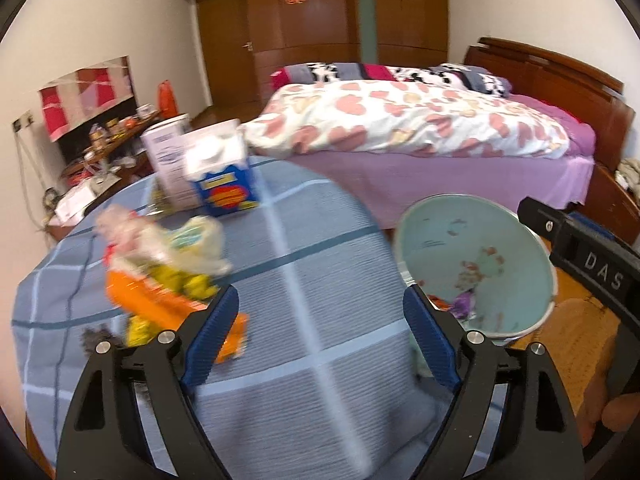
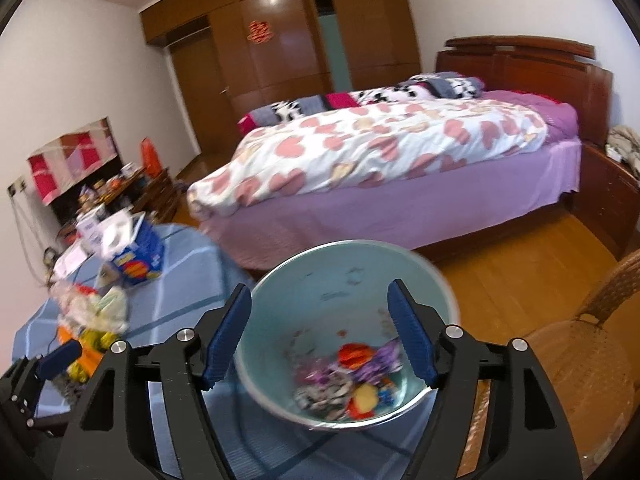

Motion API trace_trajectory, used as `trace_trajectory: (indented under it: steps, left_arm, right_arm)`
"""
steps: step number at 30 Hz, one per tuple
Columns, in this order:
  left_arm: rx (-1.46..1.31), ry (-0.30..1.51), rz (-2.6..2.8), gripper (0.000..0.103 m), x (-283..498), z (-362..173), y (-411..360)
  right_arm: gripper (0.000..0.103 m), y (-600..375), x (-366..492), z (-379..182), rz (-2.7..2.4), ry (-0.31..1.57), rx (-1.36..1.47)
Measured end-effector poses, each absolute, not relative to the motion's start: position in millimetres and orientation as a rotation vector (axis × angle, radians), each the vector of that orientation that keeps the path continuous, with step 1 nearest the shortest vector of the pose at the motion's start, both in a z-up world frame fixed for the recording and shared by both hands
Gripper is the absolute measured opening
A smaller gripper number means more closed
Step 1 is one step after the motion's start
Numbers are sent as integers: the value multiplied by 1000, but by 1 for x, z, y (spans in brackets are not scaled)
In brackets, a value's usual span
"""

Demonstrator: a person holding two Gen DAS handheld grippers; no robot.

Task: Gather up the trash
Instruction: 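Move both open tools from the bin back toward the trash pile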

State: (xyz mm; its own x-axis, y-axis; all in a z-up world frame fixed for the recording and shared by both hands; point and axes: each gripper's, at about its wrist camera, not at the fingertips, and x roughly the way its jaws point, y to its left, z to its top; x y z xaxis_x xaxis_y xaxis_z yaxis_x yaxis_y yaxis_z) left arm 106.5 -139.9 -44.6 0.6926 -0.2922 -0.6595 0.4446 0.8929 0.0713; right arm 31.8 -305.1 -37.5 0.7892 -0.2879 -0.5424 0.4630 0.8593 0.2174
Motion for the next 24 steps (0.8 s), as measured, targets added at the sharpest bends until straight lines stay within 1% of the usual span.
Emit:
trace_trajectory:
  steps: [10, 24]
  left_arm:
    - [175, 726, -310, 83, 109, -49, -75]
    - [121, 764, -219, 83, 117, -60, -12]
  right_arm:
    - [70, -245, 50, -41, -299, 555, 313]
    - [70, -197, 60, -41, -184, 587, 271]
